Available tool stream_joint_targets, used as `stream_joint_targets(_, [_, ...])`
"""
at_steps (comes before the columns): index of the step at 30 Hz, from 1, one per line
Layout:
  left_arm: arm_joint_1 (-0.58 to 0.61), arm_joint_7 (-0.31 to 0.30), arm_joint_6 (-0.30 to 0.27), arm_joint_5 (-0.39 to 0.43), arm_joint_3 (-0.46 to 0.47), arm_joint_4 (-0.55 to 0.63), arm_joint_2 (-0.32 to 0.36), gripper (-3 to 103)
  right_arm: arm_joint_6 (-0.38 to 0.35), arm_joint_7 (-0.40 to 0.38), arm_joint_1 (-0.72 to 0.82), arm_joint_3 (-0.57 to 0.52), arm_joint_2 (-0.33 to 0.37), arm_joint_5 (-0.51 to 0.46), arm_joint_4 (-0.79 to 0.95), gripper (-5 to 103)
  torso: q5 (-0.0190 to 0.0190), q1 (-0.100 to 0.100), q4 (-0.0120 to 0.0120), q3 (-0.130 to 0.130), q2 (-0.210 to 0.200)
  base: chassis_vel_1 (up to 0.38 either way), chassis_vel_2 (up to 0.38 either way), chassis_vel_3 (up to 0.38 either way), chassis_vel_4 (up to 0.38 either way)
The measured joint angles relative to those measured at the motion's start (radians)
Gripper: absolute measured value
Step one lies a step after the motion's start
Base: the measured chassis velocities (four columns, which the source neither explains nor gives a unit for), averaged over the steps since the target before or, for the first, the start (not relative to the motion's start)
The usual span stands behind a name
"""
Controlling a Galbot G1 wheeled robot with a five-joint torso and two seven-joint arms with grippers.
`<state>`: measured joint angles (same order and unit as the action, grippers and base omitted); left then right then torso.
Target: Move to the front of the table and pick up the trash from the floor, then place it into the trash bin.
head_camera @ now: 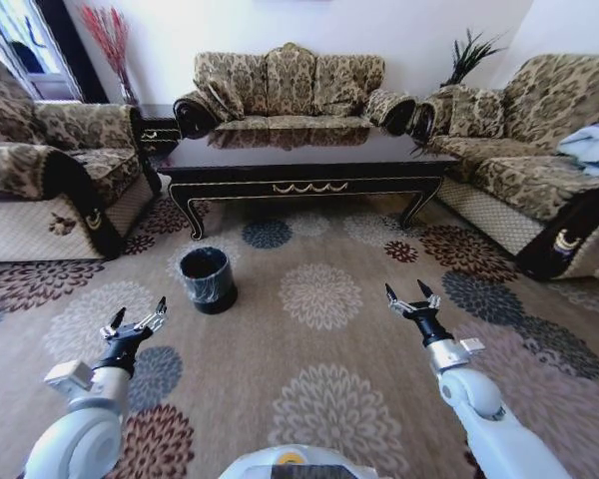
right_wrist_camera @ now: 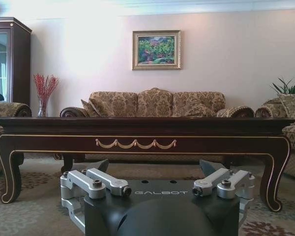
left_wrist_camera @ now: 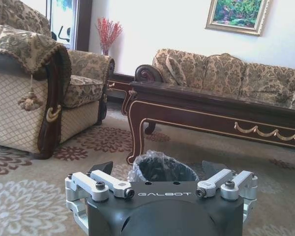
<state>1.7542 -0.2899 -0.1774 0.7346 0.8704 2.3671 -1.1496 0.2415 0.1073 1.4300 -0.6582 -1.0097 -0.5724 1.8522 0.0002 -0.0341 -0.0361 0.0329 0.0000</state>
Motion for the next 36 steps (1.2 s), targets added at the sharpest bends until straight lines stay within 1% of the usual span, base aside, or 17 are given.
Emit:
stream_joint_targets(4, [0.002,-0.001,0.0,0.0,0.003,0.0,0.0,100,0.0,0.0,0.0,0.001,-0.003,0.001,0.001,100,-0.0007,0.0,0.0001,0.0,0.0,0.21,-0.224,-0.223,0.233])
stream_joint_targets(6, [0.002,-0.001,0.0,0.0,0.003,0.0,0.0,100,-0.001,0.001,0.002,0.001,-0.006,0.001,0.001,100,0.0003,0.0,0.0001,0.0,0.0,0.232,-0.212,-0.226,0.242])
stream_joint_targets(8, [0.002,-0.002,0.0,0.0,0.001,0.0,-0.001,100,-0.001,0.001,0.003,-0.001,-0.008,0.001,0.001,100,0.0003,0.0,0.0,0.0,0.0,0.254,-0.218,-0.212,0.251])
stream_joint_targets(11, [-0.002,-0.002,-0.001,-0.003,-0.004,-0.001,-0.003,100,-0.001,0.001,0.005,-0.006,-0.007,0.001,0.001,100,-0.0007,0.0,0.0,0.0,0.0,0.262,-0.255,-0.266,0.263])
stream_joint_targets(15, [-0.007,-0.002,-0.001,-0.009,-0.01,-0.006,-0.003,100,-0.001,0.002,0.006,-0.01,-0.006,0.001,0.001,100,0.0003,0.0,0.0,0.0,0.0,0.291,-0.271,-0.304,0.29])
stream_joint_targets(17, [-0.009,-0.002,-0.001,-0.01,-0.012,-0.009,-0.003,100,-0.001,0.001,0.005,-0.012,-0.008,0.001,0.001,100,-0.001,0.0,0.0,0.0,0.0,0.294,-0.289,-0.286,0.294])
stream_joint_targets(18, [-0.009,-0.002,-0.001,-0.01,-0.012,-0.009,-0.003,100,-0.001,0.001,0.005,-0.012,-0.008,0.001,0.001,100,-0.001,0.0,0.0,0.0,0.0,0.294,-0.293,-0.286,0.294])
stream_joint_targets(21, [-0.012,-0.003,-0.001,-0.012,-0.013,-0.014,-0.002,100,-0.001,0.0,0.005,-0.013,-0.013,0.001,-0.002,100,0.0003,0.0,0.0001,0.0,0.0,0.299,-0.306,-0.32,0.307])
stream_joint_targets(26, [-0.014,-0.003,-0.001,-0.013,-0.015,-0.017,-0.001,100,-0.001,0.0,0.006,-0.013,-0.018,0.003,-0.002,100,-0.0008,0.0,0.0,0.0,0.0,0.319,-0.336,-0.327,0.33])
stream_joint_targets(28, [-0.015,-0.003,-0.001,-0.013,-0.016,-0.017,0.0,100,-0.001,0.0,0.006,-0.013,-0.021,0.003,-0.002,100,0.0006,0.0,-0.0001,0.0,0.0,0.355,-0.356,-0.347,0.385])
stream_joint_targets(30, [-0.015,-0.003,-0.001,-0.014,-0.017,-0.017,0.001,100,-0.002,0.0,0.006,-0.013,-0.023,0.005,-0.002,100,-0.0018,0.0,0.0001,0.0,0.0,0.356,-0.356,-0.36,0.367])
stream_joint_targets(32, [-0.015,-0.003,-0.001,-0.014,-0.017,-0.018,0.001,100,-0.001,0.0,0.007,-0.014,-0.024,0.005,-0.002,100,-0.0017,0.0,0.0001,0.0,0.0,0.339,-0.346,-0.359,0.35])
stream_joint_targets(33, [-0.015,-0.003,-0.001,-0.014,-0.017,-0.018,0.002,100,-0.002,0.0,0.008,-0.014,-0.024,0.005,-0.003,100,0.001,0.0,0.0001,0.0,0.0,0.365,-0.337,-0.386,0.343])
stream_joint_targets(35, [-0.016,-0.003,-0.001,-0.014,-0.017,-0.018,0.002,100,-0.001,-0.001,0.008,-0.014,-0.024,0.003,-0.003,100,0.0008,0.0,0.0003,0.0,0.0,0.376,-0.35,-0.386,0.335])
stream_joint_targets(36, [-0.016,-0.003,-0.001,-0.014,-0.018,-0.018,0.002,100,0.001,-0.001,0.008,-0.013,-0.024,0.0,-0.003,100,-0.0004,0.0,0.0,0.0,0.0,0.376,-0.33,-0.375,0.335])
